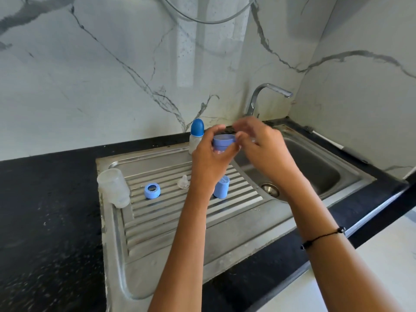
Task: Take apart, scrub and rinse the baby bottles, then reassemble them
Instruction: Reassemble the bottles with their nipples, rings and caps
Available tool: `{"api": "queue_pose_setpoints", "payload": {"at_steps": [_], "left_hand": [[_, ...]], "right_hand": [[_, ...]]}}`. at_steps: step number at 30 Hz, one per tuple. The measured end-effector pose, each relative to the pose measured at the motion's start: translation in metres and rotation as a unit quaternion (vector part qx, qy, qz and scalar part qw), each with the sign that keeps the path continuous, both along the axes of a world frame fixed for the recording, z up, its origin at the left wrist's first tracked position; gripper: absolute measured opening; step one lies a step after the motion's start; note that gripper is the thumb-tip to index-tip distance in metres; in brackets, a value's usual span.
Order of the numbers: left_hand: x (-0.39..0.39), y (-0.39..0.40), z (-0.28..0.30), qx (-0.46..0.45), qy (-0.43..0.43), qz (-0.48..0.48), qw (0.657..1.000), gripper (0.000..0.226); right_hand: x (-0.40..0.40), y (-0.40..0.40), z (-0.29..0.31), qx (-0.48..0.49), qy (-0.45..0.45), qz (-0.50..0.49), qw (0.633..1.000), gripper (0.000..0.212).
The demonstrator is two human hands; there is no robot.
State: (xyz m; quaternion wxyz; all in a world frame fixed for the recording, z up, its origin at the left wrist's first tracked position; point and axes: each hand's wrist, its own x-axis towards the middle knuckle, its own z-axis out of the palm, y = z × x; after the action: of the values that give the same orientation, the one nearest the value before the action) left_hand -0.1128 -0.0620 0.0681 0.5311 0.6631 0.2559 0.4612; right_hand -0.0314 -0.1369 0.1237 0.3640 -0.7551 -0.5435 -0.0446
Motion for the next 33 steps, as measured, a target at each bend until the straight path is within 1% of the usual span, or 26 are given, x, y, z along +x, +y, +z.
{"api": "queue_pose_setpoints", "payload": {"at_steps": [1, 2, 3, 4, 5, 6, 7, 8, 9, 12, 15, 17, 20, 24, 28, 30, 33], "left_hand": [[-0.001, -0.002, 0.001, -0.034, -0.019, -0.014, 0.999, 0.044], [-0.002, -0.003, 0.003, -0.065, -0.045, -0.027, 0.997, 0.041], [-0.002, -0.004, 0.004, -0.092, -0.071, -0.036, 0.993, 0.036], [-0.002, -0.005, 0.004, -0.114, -0.091, -0.043, 0.988, 0.029], [-0.002, -0.005, 0.004, -0.131, -0.102, -0.05, 0.985, 0.021], [0.0, -0.006, 0.004, -0.142, -0.102, -0.054, 0.983, 0.016], [0.001, -0.008, 0.004, -0.154, -0.102, -0.061, 0.981, 0.015], [0.002, -0.01, 0.003, -0.172, -0.102, -0.069, 0.977, 0.015], [0.003, -0.011, 0.003, -0.192, -0.107, -0.078, 0.972, 0.016], [0.004, -0.012, 0.003, -0.236, -0.123, -0.079, 0.961, 0.025], [0.003, -0.009, -0.001, -0.253, -0.132, -0.067, 0.956, 0.03], [0.003, -0.01, -0.002, -0.265, -0.138, -0.052, 0.953, 0.025], [0.005, -0.012, -0.004, -0.281, -0.156, -0.029, 0.946, 0.025], [0.006, -0.013, -0.003, -0.314, -0.204, -0.023, 0.927, 0.028], [0.006, -0.015, -0.003, -0.312, -0.217, -0.02, 0.925, 0.031], [0.007, -0.013, -0.005, -0.303, -0.215, -0.016, 0.928, 0.03], [0.007, -0.013, -0.005, -0.294, -0.219, -0.005, 0.93, 0.032]], "right_hand": [[0.003, -0.003, -0.003, 0.031, 0.036, -0.027, 0.998, 0.022], [0.006, -0.006, -0.006, 0.023, 0.061, -0.044, 0.997, 0.02], [0.009, -0.008, -0.012, -0.012, 0.092, -0.04, 0.995, 0.018], [0.008, -0.009, -0.019, -0.049, 0.147, -0.018, 0.988, 0.02], [0.005, -0.009, -0.027, -0.067, 0.22, 0.007, 0.973, 0.024], [0.0, -0.008, -0.033, -0.057, 0.285, 0.023, 0.957, 0.032], [-0.004, -0.005, -0.038, -0.024, 0.322, 0.024, 0.946, 0.038], [-0.008, -0.002, -0.043, 0.02, 0.337, 0.019, 0.941, 0.042], [-0.013, 0.001, -0.045, 0.061, 0.335, 0.013, 0.94, 0.041], [-0.024, 0.005, -0.05, 0.13, 0.262, -0.019, 0.956, 0.03], [-0.028, 0.006, -0.055, 0.162, 0.219, -0.015, 0.962, 0.017], [-0.031, 0.009, -0.059, 0.168, 0.197, -0.019, 0.966, 0.013], [-0.04, 0.013, -0.063, 0.201, 0.185, -0.052, 0.961, 0.015], [-0.051, 0.015, -0.067, 0.224, 0.239, -0.063, 0.943, 0.021], [-0.055, 0.013, -0.068, 0.241, 0.25, -0.053, 0.936, 0.022], [-0.057, 0.012, -0.068, 0.239, 0.229, -0.052, 0.942, 0.02], [-0.057, 0.011, -0.069, 0.235, 0.154, -0.049, 0.958, 0.025]]}}
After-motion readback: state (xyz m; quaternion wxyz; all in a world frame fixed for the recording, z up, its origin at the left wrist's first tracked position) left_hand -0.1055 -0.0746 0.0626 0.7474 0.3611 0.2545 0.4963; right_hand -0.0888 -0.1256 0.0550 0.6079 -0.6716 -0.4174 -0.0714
